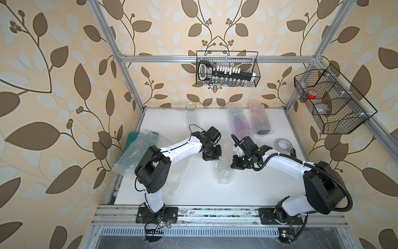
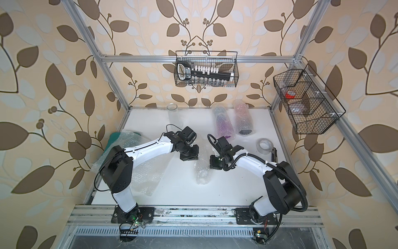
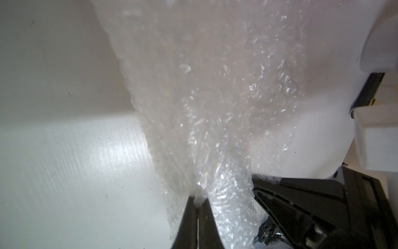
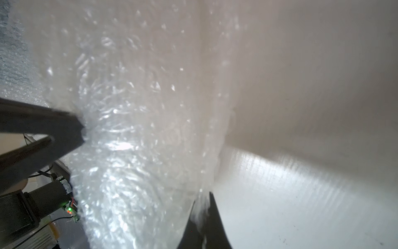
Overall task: Unwrap the vase from the bubble wrap
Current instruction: Unwrap the bubble wrap at the center of the board.
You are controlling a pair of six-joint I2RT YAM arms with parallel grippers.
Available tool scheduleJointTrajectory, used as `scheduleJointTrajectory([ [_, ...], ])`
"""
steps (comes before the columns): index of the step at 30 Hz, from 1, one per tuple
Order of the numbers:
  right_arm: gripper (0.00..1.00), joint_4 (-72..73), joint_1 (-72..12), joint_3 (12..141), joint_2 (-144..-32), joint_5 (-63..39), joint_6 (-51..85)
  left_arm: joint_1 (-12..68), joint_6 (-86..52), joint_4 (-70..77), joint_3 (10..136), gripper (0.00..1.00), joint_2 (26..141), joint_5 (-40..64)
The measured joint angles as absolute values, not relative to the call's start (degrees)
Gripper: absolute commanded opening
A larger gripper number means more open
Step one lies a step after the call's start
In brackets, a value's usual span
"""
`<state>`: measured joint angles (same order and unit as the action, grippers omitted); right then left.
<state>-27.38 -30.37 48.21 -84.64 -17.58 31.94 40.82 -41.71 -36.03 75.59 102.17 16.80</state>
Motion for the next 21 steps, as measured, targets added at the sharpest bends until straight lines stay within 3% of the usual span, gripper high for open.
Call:
scheduleJointTrajectory([
  [19, 0.0, -28.27, -27.16, 41.39, -78.7, -15.49, 30.57, 39.72, -39.24, -39.7, 71.99, 0.0, 102.65, 11.94],
  [21, 0.0, -28.42, -27.09, 41.39, -78.7, -15.44, 30.46, 39.75, -38.76, -40.25, 72.03, 0.17, 102.69, 11.33],
])
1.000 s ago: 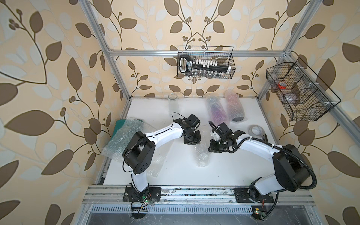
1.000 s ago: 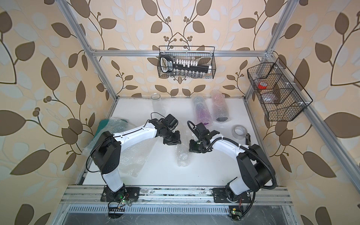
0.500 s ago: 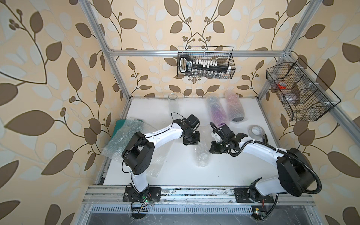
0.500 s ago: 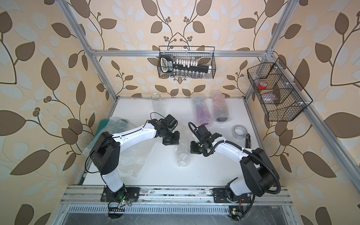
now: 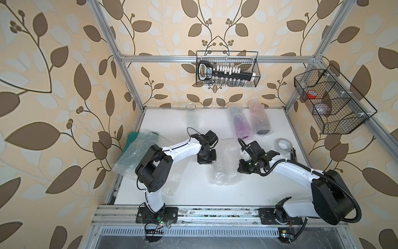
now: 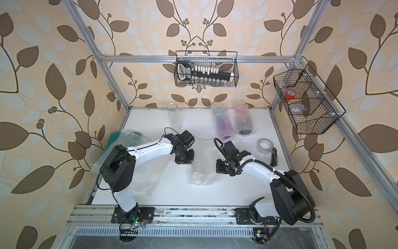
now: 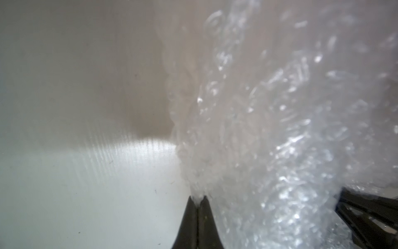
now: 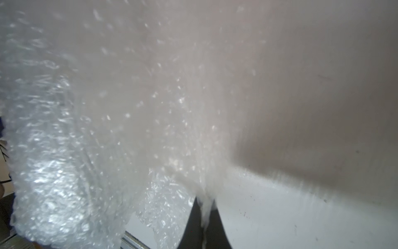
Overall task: Unwrap the vase from the bubble wrap
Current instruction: Unwrap the bubble wrap at the center of the board.
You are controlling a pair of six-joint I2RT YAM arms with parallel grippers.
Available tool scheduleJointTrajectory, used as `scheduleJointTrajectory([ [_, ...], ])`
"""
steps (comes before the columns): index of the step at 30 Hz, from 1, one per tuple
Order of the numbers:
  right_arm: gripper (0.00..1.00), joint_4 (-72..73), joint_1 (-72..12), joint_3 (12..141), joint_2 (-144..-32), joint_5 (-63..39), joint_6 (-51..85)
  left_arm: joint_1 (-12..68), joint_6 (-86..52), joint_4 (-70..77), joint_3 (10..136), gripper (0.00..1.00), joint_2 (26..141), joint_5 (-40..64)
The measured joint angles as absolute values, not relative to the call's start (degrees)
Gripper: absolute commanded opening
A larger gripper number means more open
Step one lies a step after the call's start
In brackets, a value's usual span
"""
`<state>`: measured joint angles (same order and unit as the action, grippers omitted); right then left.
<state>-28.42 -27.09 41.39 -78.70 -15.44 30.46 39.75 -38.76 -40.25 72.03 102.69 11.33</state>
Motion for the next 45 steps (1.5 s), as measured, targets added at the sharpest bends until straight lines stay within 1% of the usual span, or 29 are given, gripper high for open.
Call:
scheduleJointTrajectory([
  [2, 0.0, -28.51, -27.09, 41.39, -78.7, -15.44, 30.37, 39.75, -37.98, -41.19, 72.25, 0.34, 102.67, 10.31],
  [4, 0.0, -28.49, -27.07, 41.39, -78.72, -15.46, 30.35, 39.79, -37.1, -42.61, 72.6, 0.45, 102.59, 9.5],
  [8, 0.0, -28.32, -27.09, 41.39, -78.72, -15.7, 30.39, 40.01, -34.98, -46.48, 75.16, 0.65, 101.95, 6.81],
  [10, 0.03, -28.21, -27.07, 41.39, -78.74, -15.92, 30.39, 40.73, -34.09, -48.45, 77.76, 0.73, 101.62, 5.41],
  [12, 0.07, -28.1, -27.07, 41.39, -78.87, -16.14, 30.39, 42.17, -33.43, -50.04, 81.32, 0.85, 101.62, 3.97],
  [13, 0.09, -28.01, -27.07, 41.39, -79.0, -16.19, 30.39, 43.09, -33.21, -50.76, 83.44, 0.86, 101.78, 3.68],
  [16, 0.1, -27.75, -27.07, 41.39, -79.26, -16.6, 30.41, 45.41, -33.1, -52.84, 90.7, 0.87, 103.88, 2.55],
  [19, 0.11, -27.4, -27.07, 41.39, -79.26, -16.84, 30.41, 46.59, -33.39, -52.64, 94.63, 0.85, 107.26, 1.02],
  [25, 0.12, -26.96, -27.07, 41.39, -79.24, -16.95, 30.87, 46.44, -34.33, -54.65, 95.15, 0.81, 114.89, -2.02],
  [27, 0.12, -26.68, -27.07, 41.36, -79.22, -16.95, 31.14, 46.41, -34.81, -54.59, 94.94, 0.76, 115.87, -2.31],
  [33, 0.13, -25.76, -27.07, 40.53, -78.89, -16.95, 31.97, 46.41, -36.05, -53.91, 93.17, 0.51, 113.69, -3.42],
  [35, 0.13, -25.65, -27.07, 40.27, -78.81, -16.95, 32.03, 46.41, -35.94, -52.97, 91.85, 0.39, 112.22, -3.4],
  [38, 0.14, -25.65, -27.07, 40.12, -78.76, -16.95, 32.14, 46.41, -36.1, -51.22, 89.62, 0.24, 109.86, -3.2],
  [45, 0.14, -25.71, -27.07, 40.12, -78.76, -16.86, 32.12, 46.39, -36.32, -49.84, 85.86, 0.02, 106.74, -3.51],
])
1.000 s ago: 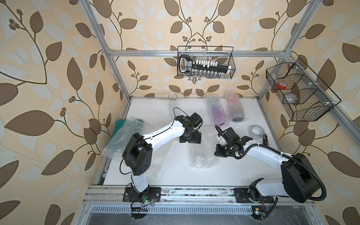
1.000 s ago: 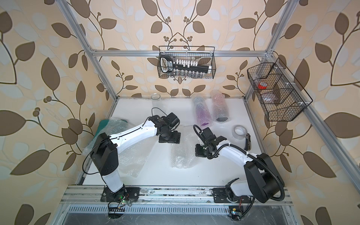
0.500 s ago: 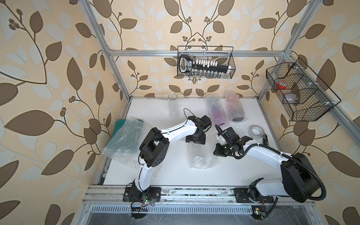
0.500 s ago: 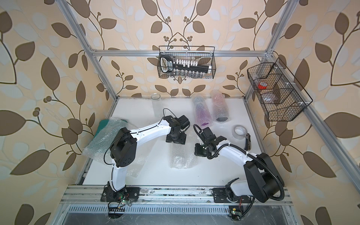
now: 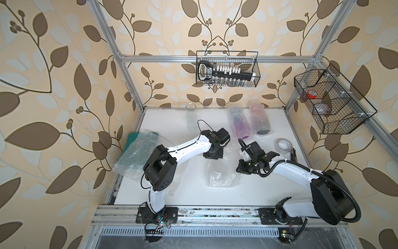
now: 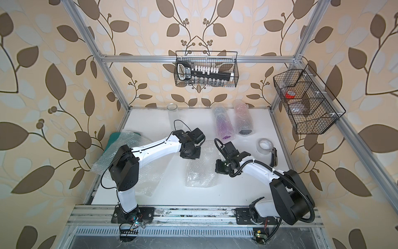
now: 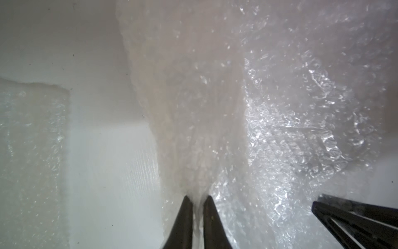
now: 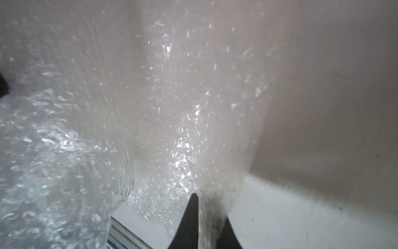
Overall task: Unwrap the vase from the bubble wrap
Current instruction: Unwrap the bubble wrap at the center of the board.
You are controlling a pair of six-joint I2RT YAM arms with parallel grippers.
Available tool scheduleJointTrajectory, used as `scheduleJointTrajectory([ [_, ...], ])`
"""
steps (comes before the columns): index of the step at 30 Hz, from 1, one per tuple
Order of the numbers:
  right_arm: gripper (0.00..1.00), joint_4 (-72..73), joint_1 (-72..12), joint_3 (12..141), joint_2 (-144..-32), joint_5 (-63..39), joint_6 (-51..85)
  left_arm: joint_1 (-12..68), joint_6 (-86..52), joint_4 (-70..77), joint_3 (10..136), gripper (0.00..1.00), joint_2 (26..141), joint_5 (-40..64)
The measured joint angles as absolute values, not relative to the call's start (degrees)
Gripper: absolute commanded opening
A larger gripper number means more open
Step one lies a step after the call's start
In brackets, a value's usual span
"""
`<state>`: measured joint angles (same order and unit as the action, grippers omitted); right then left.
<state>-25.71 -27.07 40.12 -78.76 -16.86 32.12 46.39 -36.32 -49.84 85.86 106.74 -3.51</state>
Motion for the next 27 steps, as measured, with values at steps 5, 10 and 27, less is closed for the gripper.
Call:
scheduleJointTrajectory([
  [5, 0.14, -26.48, -27.09, 40.14, -78.76, -15.77, 31.73, 45.6, -35.92, -49.58, 83.74, 0.0, 105.19, -3.6],
  [10, 0.14, -27.38, -27.07, 40.14, -78.41, -14.96, 31.62, 42.92, -35.94, -48.99, 78.63, 0.0, 101.84, -2.31],
  [27, 0.19, -28.49, -27.07, 40.18, -77.21, -13.3, 31.51, 34.0, -33.3, -45.25, 64.64, 0.23, 94.35, 2.42],
])
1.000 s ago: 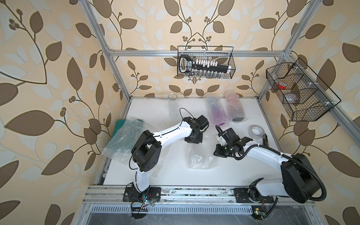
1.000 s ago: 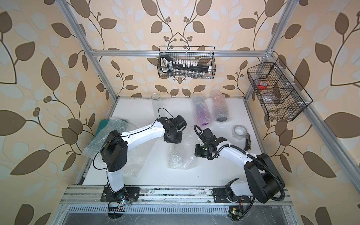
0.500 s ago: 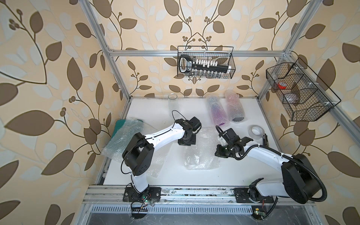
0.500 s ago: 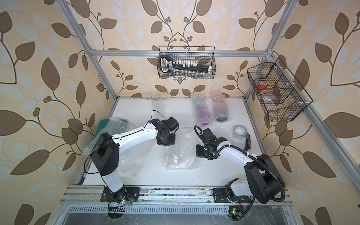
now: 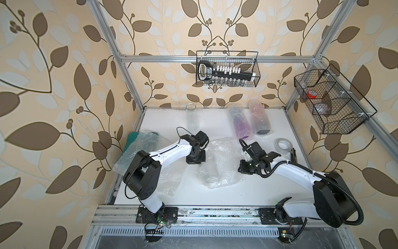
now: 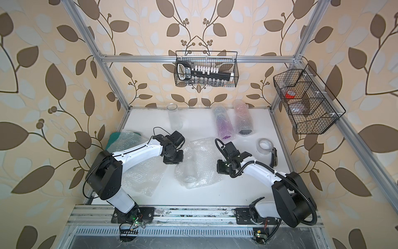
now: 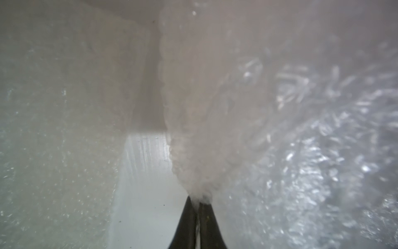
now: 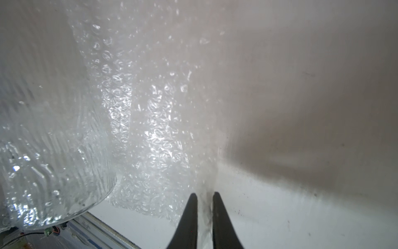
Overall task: Unwrap the vase from the bubble wrap
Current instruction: Unwrap the bubble wrap at the center of the board.
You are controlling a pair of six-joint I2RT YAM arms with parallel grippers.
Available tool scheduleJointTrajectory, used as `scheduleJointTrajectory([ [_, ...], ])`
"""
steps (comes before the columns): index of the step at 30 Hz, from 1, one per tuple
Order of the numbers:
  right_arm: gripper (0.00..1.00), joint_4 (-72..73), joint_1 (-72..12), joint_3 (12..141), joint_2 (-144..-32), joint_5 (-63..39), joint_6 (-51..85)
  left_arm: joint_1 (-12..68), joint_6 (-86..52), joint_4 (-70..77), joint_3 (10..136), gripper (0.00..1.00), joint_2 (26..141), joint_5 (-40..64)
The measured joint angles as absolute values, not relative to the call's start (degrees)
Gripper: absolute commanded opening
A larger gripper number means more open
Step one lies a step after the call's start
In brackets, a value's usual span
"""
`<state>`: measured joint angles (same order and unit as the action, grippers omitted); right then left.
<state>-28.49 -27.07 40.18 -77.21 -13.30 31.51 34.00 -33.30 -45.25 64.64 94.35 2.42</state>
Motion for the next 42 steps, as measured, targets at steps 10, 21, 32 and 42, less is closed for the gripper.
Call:
scheduleJointTrajectory([
  [10, 0.47, -37.15, -29.02, 52.49, -76.23, -6.28, 28.53, 33.61, -31.97, -54.46, 70.3, 0.74, 92.14, -3.22],
  [21, 0.26, -35.79, -36.21, 61.89, -84.79, -5.89, 27.75, 37.5, -31.75, -57.45, 83.42, 0.96, 92.38, -2.87],
  [32, 0.21, -26.28, -36.18, 56.45, -93.32, -14.46, 31.53, 37.82, -33.82, -55.7, 84.51, 0.65, 104.36, -1.93],
  [42, 0.21, -21.19, -32.4, 51.03, -93.89, -18.06, 33.3, 35.88, -34.63, -54.43, 80.79, 0.17, 101.71, -2.68],
])
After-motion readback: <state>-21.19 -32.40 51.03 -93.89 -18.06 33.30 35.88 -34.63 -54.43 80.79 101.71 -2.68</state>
